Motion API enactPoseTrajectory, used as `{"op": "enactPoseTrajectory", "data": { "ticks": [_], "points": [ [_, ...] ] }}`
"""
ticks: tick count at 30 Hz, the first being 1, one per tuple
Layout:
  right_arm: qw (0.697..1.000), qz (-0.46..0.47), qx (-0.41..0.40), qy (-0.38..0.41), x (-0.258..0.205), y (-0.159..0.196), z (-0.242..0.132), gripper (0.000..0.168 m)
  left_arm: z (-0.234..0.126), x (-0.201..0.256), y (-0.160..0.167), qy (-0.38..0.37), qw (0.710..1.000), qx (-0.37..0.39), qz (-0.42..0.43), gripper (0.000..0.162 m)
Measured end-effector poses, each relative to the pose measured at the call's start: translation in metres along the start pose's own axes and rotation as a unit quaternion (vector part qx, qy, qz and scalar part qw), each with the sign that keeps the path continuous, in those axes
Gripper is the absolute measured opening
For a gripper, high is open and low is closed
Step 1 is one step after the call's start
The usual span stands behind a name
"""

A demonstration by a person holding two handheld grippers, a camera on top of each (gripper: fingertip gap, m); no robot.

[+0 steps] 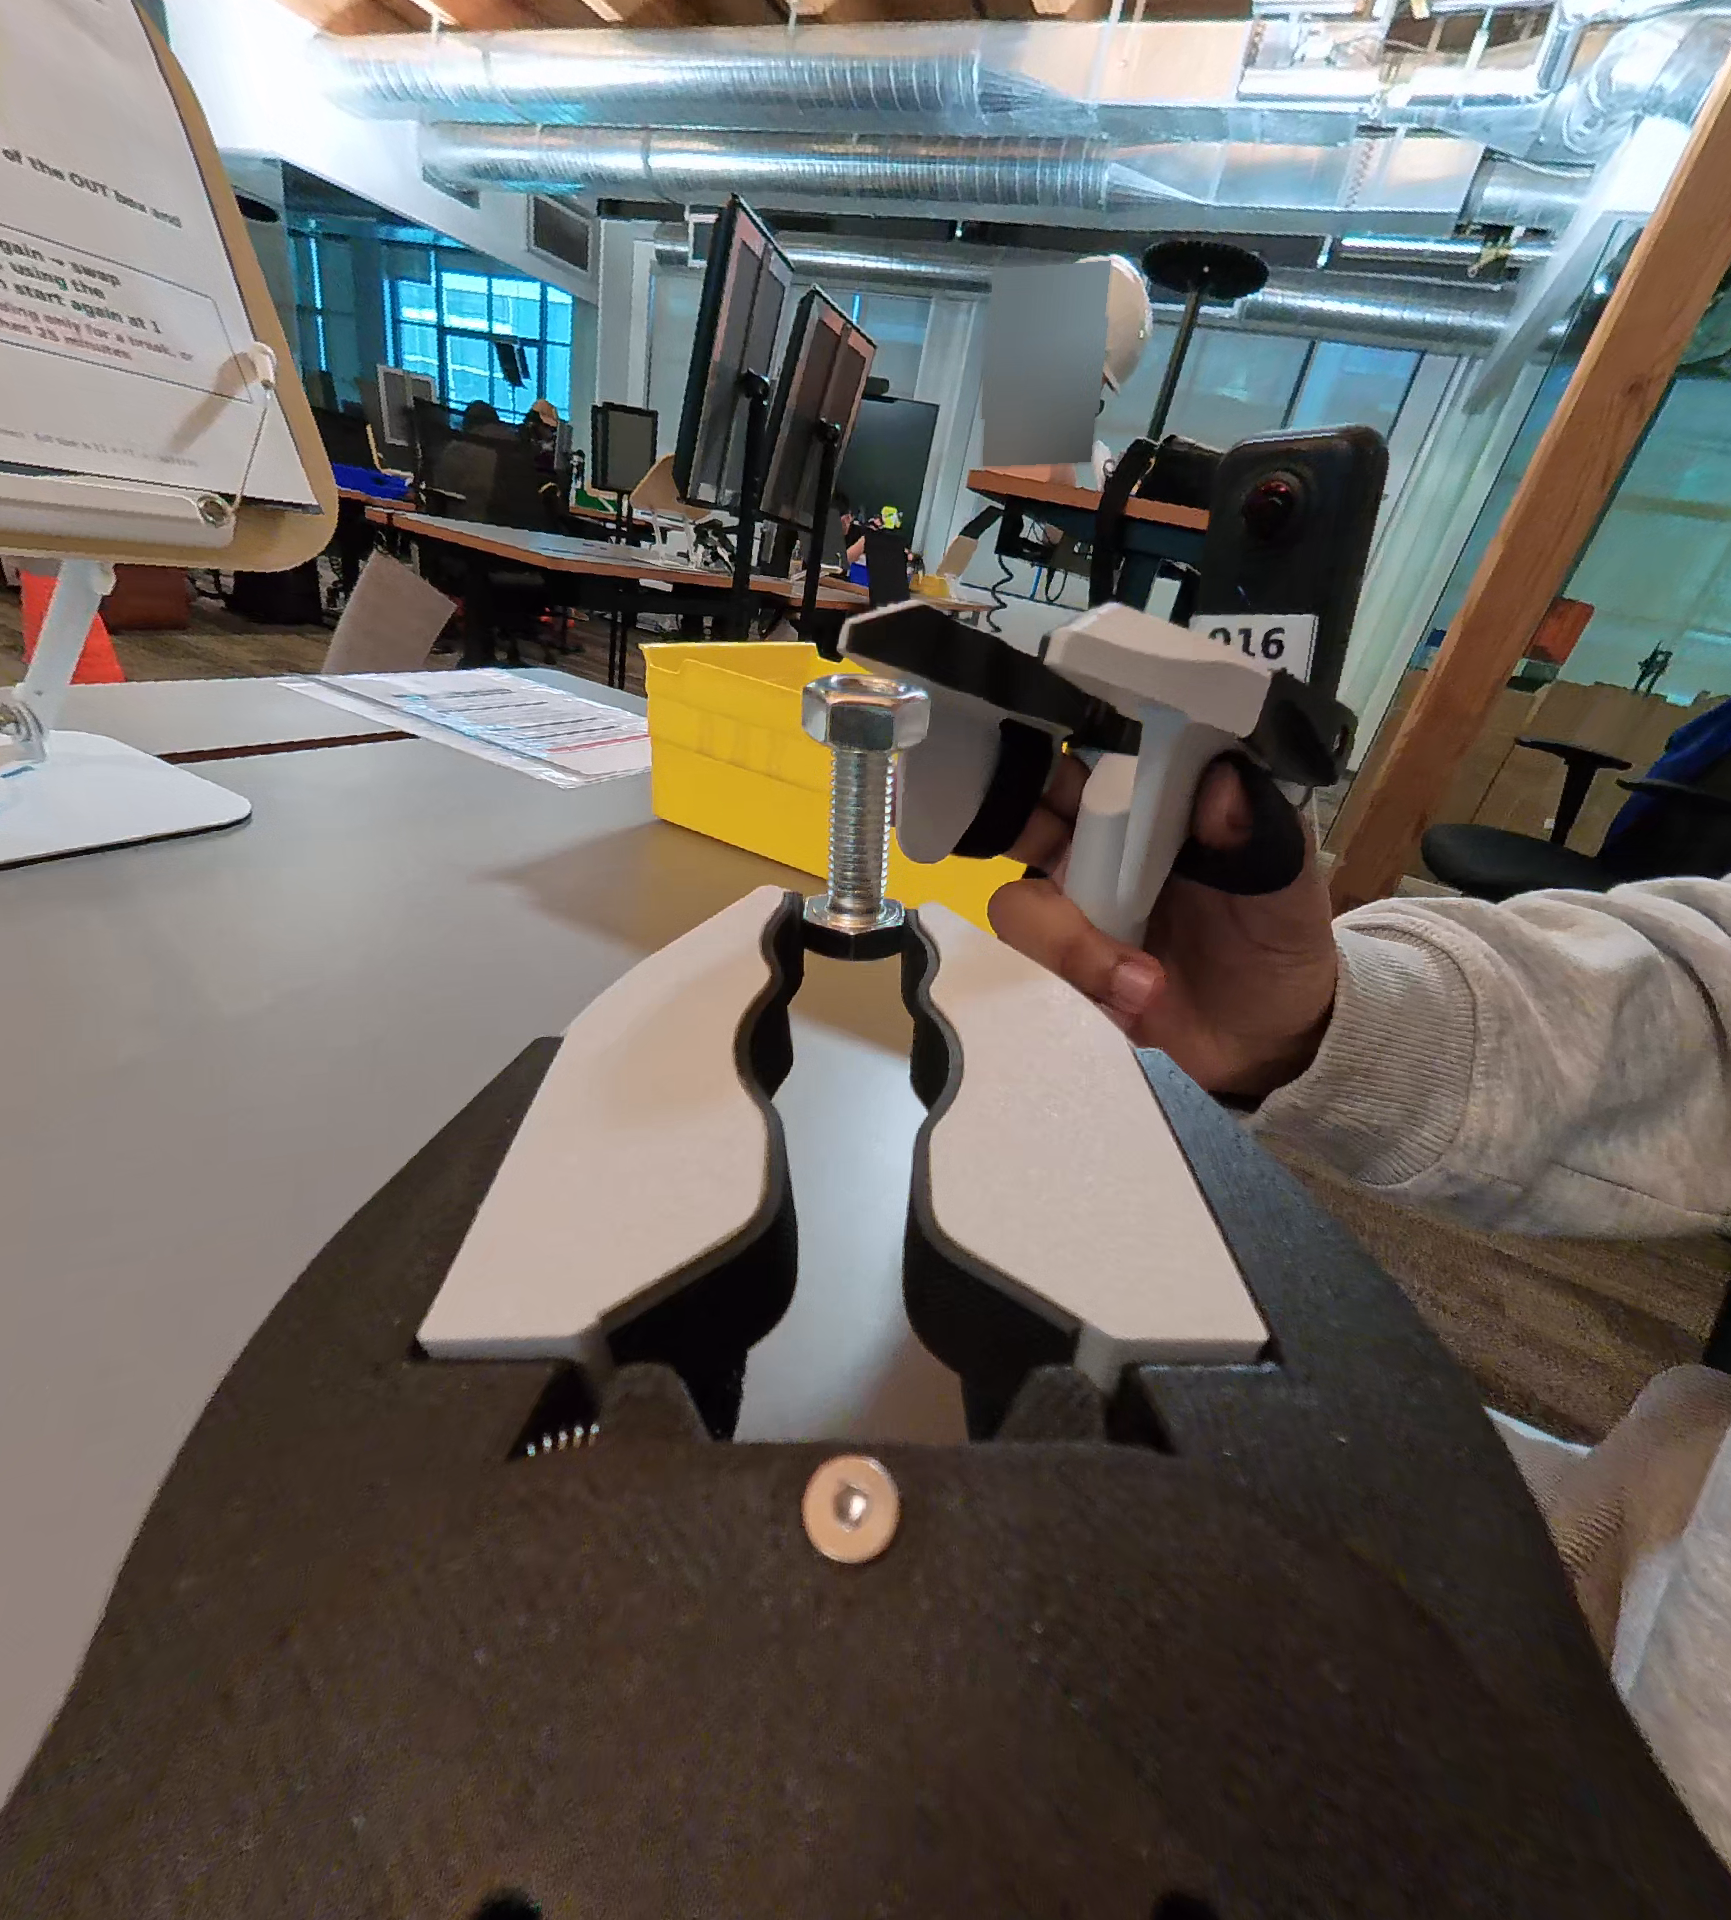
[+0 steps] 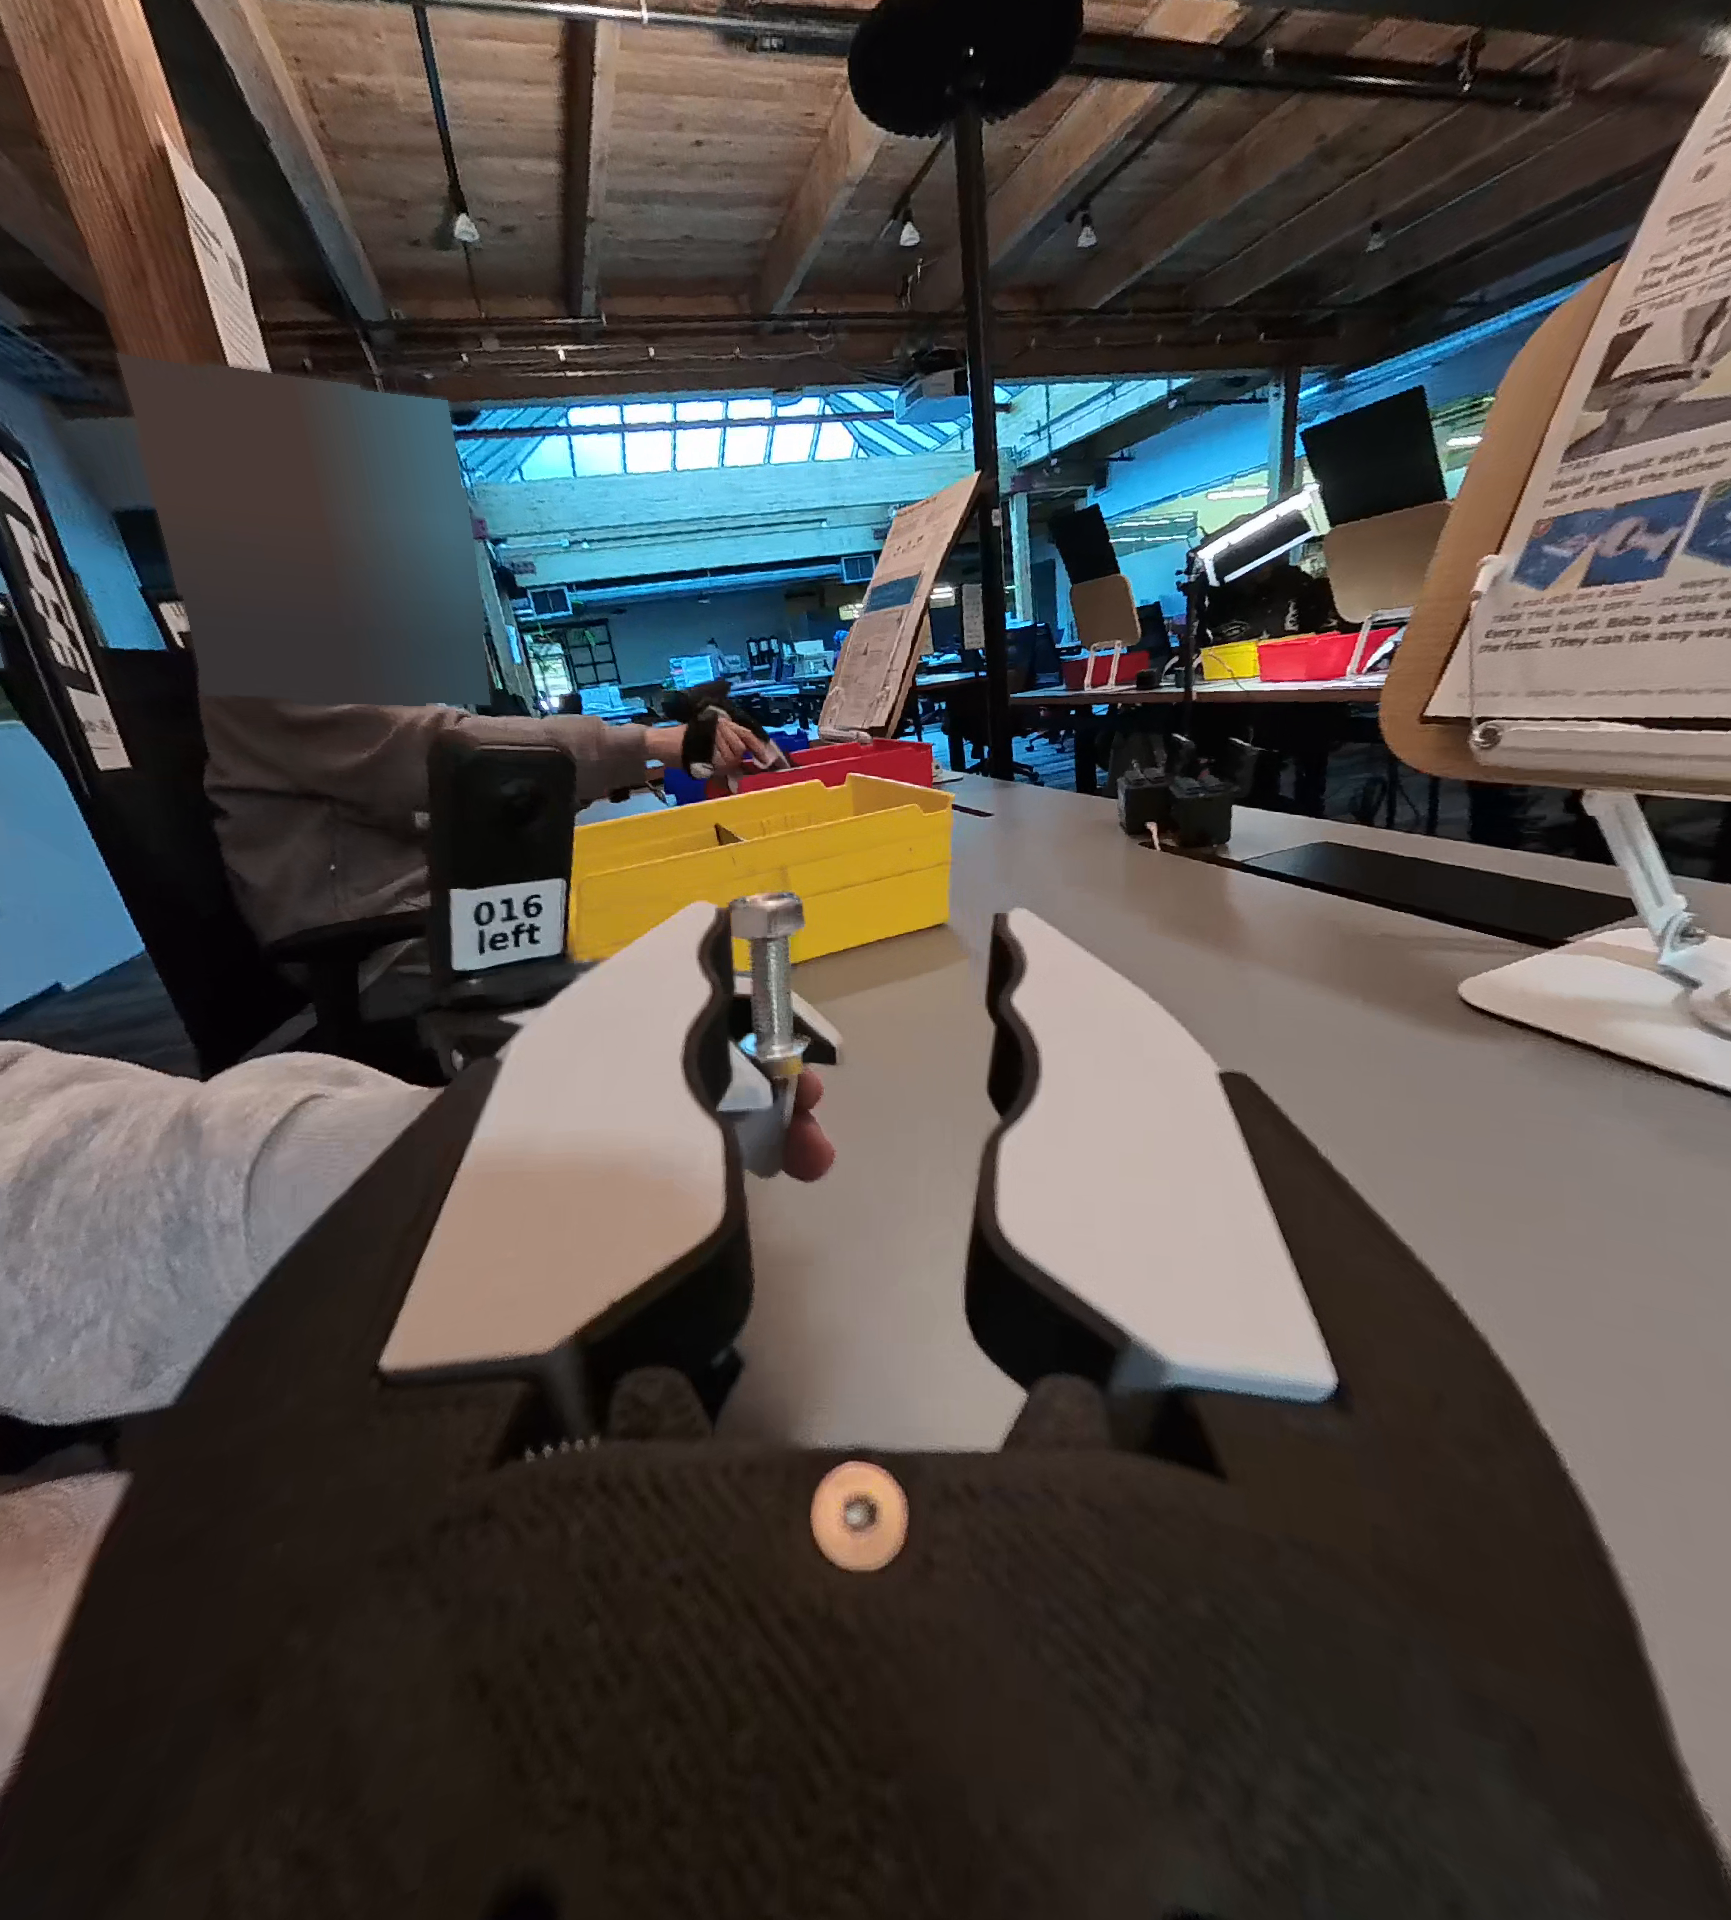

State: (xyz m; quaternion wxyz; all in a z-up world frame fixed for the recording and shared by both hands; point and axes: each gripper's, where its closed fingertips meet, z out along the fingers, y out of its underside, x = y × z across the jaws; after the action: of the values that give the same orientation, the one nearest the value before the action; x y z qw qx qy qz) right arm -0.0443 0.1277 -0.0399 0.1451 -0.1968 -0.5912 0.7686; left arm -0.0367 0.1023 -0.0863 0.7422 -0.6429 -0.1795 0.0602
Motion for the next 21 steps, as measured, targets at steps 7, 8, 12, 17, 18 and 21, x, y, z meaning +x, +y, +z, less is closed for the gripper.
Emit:
{"op": "enactPoseTrajectory", "data": {
  "ticks": [7,8,12,17,18,21],
  "points": [
    [0.997,-0.052,-0.02,0.062,0.002,-0.001,-0.007,0.02,0.002,-0.004,0.0,-0.004,1.0,0.0,0.004,0.018],
    [0.993,-0.065,-0.027,0.09,0.009,0.003,-0.009,0.013,0.002,-0.005,0.0,-0.004,1.0,-0.001,0.003,0.018],
    [0.996,-0.064,-0.022,0.065,-0.005,-0.006,-0.011,0.0,0.005,-0.005,0.0,-0.004,1.0,-0.003,0.008,0.018],
    [0.991,-0.121,-0.024,0.058,-0.023,-0.011,-0.01,0.002,0.008,-0.007,0.002,-0.004,1.0,-0.007,0.011,0.018],
    [0.987,-0.148,-0.022,0.053,-0.032,-0.015,-0.009,0.0,0.009,-0.008,0.002,-0.005,1.0,-0.009,0.013,0.018],
    [0.98,-0.18,-0.064,0.049,-0.039,-0.001,-0.003,0.0,0.01,-0.009,0.003,-0.004,1.0,-0.01,0.012,0.018]
  ]
}}
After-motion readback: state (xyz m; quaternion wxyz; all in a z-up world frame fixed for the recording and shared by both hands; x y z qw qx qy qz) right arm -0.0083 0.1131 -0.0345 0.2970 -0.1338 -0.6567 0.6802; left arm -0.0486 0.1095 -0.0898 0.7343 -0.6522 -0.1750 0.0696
